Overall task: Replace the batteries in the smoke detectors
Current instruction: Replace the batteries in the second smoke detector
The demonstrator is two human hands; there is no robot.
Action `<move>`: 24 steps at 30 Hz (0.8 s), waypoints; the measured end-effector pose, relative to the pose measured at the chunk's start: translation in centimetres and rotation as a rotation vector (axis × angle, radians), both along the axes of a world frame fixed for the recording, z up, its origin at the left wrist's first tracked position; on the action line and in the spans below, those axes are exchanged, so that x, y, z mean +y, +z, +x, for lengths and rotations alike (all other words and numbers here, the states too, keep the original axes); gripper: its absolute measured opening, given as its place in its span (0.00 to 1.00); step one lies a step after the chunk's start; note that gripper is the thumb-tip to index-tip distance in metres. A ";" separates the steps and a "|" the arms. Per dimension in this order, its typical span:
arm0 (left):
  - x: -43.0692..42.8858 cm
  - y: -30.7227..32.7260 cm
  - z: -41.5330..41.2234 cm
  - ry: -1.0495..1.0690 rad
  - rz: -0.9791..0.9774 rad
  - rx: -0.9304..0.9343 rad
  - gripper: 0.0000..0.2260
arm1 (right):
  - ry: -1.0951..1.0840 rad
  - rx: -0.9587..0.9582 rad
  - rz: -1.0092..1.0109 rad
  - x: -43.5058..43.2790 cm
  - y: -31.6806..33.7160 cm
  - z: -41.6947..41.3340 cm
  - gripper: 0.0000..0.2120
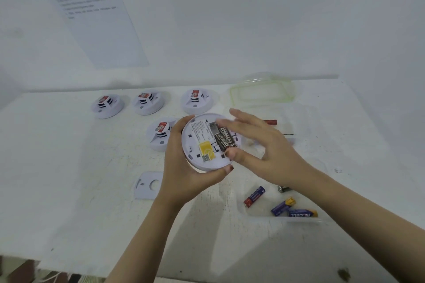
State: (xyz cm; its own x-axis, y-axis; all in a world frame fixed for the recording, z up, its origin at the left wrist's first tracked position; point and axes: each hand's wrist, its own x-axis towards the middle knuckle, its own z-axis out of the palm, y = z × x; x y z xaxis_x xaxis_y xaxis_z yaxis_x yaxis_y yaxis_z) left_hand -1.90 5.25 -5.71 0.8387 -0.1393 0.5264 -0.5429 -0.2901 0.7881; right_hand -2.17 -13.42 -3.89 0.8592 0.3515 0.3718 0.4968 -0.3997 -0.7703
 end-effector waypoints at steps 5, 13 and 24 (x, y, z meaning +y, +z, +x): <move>1.3 0.3 -1.4 0.015 0.025 -0.027 0.38 | 0.241 0.359 0.272 1.3 0.1 -0.5 0.30; 3.8 0.1 -1.8 0.040 0.073 -0.007 0.41 | 0.167 0.399 0.472 4.0 0.2 -1.2 0.27; 10.3 -0.9 -0.9 -0.008 0.037 0.113 0.44 | 0.035 0.467 0.541 11.0 -0.1 -0.7 0.25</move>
State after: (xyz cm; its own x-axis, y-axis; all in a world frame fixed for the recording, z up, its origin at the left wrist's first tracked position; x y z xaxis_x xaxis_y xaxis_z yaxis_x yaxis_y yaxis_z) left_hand -2.83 15.56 -6.62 0.8914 -0.1637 0.4227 -0.4533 -0.3168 0.8332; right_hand -2.90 -2.47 -4.00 0.9629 0.2514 0.0981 0.0726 0.1090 -0.9914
